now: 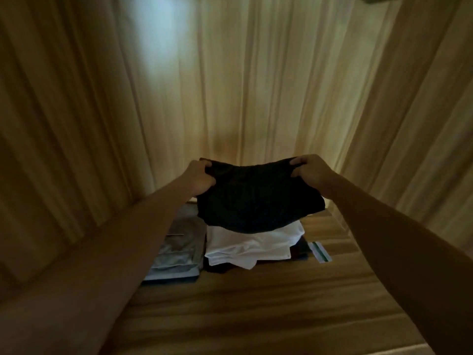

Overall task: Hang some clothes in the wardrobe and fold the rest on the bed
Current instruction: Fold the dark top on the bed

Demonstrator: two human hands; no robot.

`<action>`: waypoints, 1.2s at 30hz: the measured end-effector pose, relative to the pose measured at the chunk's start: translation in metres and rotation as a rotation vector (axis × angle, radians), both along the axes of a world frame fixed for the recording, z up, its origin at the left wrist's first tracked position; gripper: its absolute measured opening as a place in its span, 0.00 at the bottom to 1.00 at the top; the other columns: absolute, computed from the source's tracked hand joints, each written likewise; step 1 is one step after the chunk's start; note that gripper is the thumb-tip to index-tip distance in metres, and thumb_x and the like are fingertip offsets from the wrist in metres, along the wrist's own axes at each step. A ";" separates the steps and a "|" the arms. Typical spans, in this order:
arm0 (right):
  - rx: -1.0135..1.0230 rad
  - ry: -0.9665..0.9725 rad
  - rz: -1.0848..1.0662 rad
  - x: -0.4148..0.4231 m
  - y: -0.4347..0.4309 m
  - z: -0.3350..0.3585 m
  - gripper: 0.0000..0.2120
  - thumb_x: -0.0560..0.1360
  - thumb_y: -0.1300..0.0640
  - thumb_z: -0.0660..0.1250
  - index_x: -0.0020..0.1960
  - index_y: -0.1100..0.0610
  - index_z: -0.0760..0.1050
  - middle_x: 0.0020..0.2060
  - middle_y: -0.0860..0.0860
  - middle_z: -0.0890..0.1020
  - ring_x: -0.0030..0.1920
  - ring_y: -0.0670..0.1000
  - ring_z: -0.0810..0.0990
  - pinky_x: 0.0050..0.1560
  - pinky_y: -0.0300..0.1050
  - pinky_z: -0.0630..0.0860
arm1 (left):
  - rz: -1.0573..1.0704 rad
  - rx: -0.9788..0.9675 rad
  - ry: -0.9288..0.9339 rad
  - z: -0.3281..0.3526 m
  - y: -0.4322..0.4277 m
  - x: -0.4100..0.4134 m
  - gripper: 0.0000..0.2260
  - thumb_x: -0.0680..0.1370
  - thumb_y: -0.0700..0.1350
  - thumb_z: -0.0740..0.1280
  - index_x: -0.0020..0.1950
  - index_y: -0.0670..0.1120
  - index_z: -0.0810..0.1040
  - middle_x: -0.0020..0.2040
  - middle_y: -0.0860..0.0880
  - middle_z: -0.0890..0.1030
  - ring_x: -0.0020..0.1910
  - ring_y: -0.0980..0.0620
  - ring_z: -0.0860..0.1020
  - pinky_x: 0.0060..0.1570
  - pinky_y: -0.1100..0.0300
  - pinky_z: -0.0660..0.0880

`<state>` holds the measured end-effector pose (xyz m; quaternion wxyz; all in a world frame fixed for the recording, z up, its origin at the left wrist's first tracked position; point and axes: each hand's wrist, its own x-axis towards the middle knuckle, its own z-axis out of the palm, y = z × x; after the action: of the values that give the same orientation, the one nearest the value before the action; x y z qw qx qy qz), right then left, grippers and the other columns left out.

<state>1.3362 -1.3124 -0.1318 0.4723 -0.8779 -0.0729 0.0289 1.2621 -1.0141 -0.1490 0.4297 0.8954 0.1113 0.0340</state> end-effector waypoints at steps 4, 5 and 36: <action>-0.099 0.026 0.002 0.052 -0.005 -0.061 0.22 0.77 0.69 0.67 0.70 0.60 0.74 0.65 0.61 0.76 0.56 0.59 0.79 0.52 0.49 0.75 | 0.006 0.014 -0.018 -0.060 0.000 0.037 0.19 0.77 0.32 0.66 0.68 0.37 0.74 0.67 0.34 0.75 0.62 0.38 0.77 0.60 0.47 0.77; -0.127 0.027 -0.004 0.064 -0.007 -0.078 0.23 0.77 0.69 0.67 0.71 0.61 0.73 0.67 0.61 0.75 0.60 0.60 0.78 0.54 0.50 0.76 | 0.017 0.022 -0.032 -0.076 -0.001 0.044 0.14 0.77 0.31 0.66 0.63 0.37 0.77 0.64 0.33 0.77 0.60 0.37 0.78 0.60 0.46 0.78; -0.922 0.038 0.239 0.096 0.056 -0.302 0.42 0.71 0.19 0.38 0.80 0.35 0.37 0.81 0.53 0.35 0.80 0.61 0.33 0.71 0.78 0.38 | -0.088 0.644 0.185 -0.286 -0.028 0.090 0.36 0.80 0.70 0.52 0.83 0.55 0.46 0.82 0.39 0.41 0.80 0.40 0.38 0.78 0.45 0.40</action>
<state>1.4323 -1.2566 -0.4333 0.0283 -0.9807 -0.1444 0.1285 1.3518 -1.0421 -0.4355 0.1140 0.9884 0.0945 -0.0328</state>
